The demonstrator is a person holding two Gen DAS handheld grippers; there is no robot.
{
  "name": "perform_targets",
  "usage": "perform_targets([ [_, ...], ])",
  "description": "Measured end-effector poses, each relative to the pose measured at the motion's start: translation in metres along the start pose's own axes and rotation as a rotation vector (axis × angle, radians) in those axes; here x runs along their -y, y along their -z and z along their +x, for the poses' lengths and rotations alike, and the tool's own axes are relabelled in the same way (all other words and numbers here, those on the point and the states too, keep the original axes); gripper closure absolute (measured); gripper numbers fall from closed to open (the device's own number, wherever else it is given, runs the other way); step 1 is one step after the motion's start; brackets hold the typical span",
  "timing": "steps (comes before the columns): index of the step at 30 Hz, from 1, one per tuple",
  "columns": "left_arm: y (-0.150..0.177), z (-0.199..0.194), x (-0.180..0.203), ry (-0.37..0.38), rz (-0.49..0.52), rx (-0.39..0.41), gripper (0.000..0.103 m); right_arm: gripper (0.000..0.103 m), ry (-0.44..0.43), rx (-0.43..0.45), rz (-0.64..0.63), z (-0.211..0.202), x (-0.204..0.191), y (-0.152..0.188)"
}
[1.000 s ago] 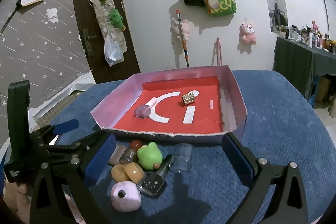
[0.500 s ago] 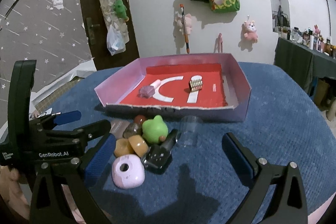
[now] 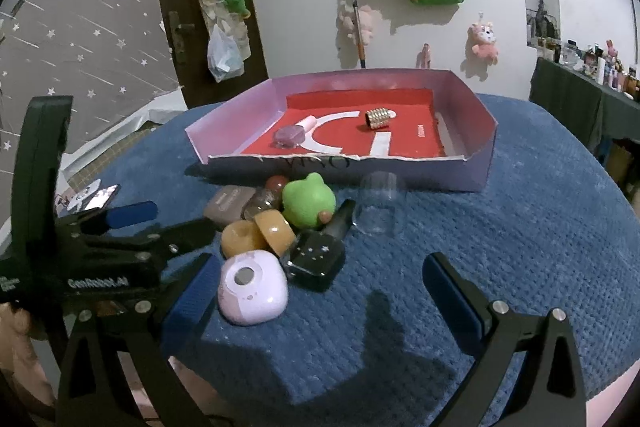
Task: Organize rigid objects
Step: 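Grasp the grey eye shadow case with the left tool while the right tool grasps the white round compact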
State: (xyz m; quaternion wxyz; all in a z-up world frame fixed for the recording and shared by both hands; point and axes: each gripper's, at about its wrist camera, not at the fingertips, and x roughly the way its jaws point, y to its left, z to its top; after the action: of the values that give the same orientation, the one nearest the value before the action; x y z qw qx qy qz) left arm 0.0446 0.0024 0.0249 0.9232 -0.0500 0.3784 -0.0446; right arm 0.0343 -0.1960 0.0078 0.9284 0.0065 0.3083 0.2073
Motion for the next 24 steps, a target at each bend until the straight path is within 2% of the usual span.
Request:
perform_targets([
  [7,0.004,0.006,-0.002,-0.006,0.0,-0.027,0.0,0.0,-0.014,-0.027,0.017,0.004,0.004,0.007],
  [13,-0.007,0.009,-0.016,-0.018,-0.049,-0.02,0.0,0.0,-0.035,-0.045,-0.059,0.009,-0.016,0.018],
  [17,-0.012,0.018,-0.019,-0.065,-0.049,-0.025,0.0,0.0,-0.055,-0.052,-0.094,0.012,-0.028,0.022],
  [24,-0.02,0.034,-0.015,-0.04,-0.046,-0.044,0.0,0.006,-0.064,-0.069,-0.115,0.02,-0.038,0.024],
])
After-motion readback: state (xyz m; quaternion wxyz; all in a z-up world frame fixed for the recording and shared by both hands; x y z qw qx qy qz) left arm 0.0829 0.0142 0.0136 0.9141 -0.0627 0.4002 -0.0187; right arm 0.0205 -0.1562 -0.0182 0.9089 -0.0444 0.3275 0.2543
